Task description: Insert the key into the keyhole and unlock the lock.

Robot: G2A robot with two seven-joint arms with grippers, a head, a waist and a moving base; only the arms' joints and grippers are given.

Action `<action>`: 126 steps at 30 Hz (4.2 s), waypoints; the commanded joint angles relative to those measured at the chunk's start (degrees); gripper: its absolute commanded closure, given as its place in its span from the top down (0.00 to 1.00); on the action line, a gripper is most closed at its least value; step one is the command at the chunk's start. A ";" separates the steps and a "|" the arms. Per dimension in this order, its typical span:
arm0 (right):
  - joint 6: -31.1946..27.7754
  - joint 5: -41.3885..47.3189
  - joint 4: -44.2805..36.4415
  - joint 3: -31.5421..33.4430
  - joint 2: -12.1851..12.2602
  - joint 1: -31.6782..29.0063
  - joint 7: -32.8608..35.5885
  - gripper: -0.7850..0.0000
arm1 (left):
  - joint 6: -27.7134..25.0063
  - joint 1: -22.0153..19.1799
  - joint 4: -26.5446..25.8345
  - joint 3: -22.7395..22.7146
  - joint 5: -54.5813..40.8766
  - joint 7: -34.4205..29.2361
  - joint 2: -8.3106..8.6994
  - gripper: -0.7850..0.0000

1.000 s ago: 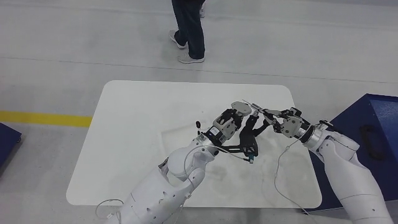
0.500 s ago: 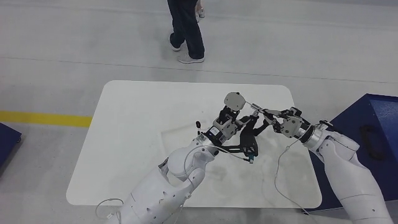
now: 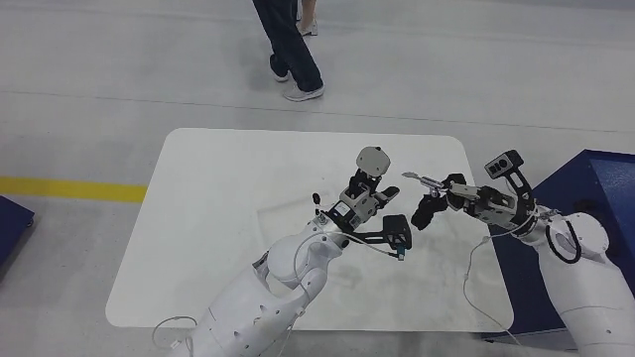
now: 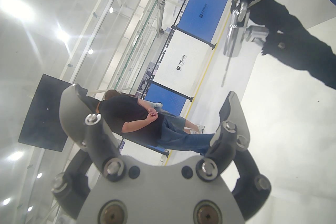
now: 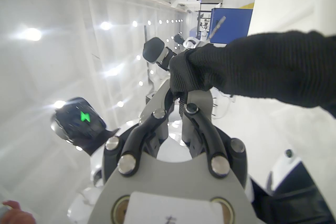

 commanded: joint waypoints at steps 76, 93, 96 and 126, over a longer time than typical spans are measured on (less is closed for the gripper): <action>4.64 8.56 4.72 -2.11 -2.55 3.39 0.39 0.00 | -22.54 1.21 13.48 0.19 -51.63 2.64 -7.99 1.00; 4.63 8.62 1.75 -0.87 -2.52 0.97 1.34 0.00 | -20.81 -6.19 26.86 5.07 -59.85 3.99 -13.74 0.67; 4.72 8.54 1.48 -0.82 -2.55 0.76 1.35 0.00 | -20.54 -6.93 28.45 5.37 -60.01 4.66 -14.40 0.46; 11.53 3.89 9.02 -0.11 -2.31 5.39 -5.47 1.00 | -5.42 -0.13 11.59 -2.03 -35.52 5.61 -11.33 0.00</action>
